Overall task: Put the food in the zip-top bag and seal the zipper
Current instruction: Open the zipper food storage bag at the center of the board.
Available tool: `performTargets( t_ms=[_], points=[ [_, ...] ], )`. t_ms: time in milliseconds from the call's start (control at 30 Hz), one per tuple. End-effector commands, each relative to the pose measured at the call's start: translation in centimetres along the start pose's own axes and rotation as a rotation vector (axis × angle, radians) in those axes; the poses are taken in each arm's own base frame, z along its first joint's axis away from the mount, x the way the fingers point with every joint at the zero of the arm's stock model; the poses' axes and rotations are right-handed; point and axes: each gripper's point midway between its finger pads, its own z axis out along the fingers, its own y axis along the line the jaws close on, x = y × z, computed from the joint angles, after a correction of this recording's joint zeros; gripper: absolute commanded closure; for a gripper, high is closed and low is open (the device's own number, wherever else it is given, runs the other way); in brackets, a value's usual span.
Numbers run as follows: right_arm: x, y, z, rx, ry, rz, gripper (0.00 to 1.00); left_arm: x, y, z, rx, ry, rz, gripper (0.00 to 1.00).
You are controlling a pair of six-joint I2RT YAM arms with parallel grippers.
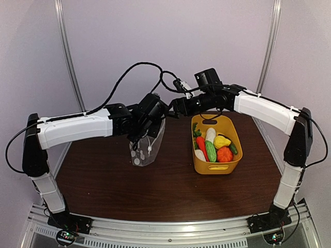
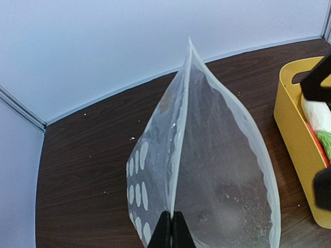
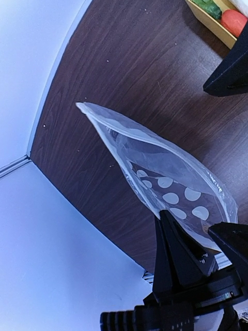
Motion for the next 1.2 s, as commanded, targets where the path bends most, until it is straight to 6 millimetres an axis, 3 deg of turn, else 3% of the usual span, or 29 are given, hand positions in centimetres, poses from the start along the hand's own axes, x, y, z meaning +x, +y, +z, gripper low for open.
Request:
performTargets(
  t_ms=[0, 167, 367, 567, 800, 1000, 1167],
  points=[
    [1.6, 0.7, 1.9, -0.004, 0.057, 0.085, 0.15, -1.4, -0.6, -0.9, 0.068, -0.050, -0.115, 1.00],
    [3.1, 0.3, 3.9, 0.016, 0.093, 0.147, 0.26, -1.2, -0.4, -1.2, 0.077, -0.050, -0.159, 1.00],
    [4.1, -0.9, 4.2, 0.047, 0.105, 0.186, 0.55, -1.1, 2.4, -2.2, 0.000, -0.101, -0.229, 1.00],
    [5.0, -2.2, 4.0, 0.093, 0.105, 0.195, 0.98, -2.0, 4.8, -3.5, -0.058, -0.171, -0.257, 1.00],
    [5.3, -3.7, 4.2, 0.170, 0.109, 0.196, 1.00, -2.9, 4.5, -4.5, 0.023, -0.240, -0.269, 1.00],
    [5.3, -4.9, 3.7, 0.244, 0.102, 0.180, 1.00, -2.5, 6.0, -4.6, -0.055, -0.236, -0.275, 1.00],
    [5.1, -4.3, 4.0, 0.188, 0.086, 0.196, 1.00, -2.2, 4.3, -3.9, 0.001, -0.211, -0.234, 1.00]
  ],
)
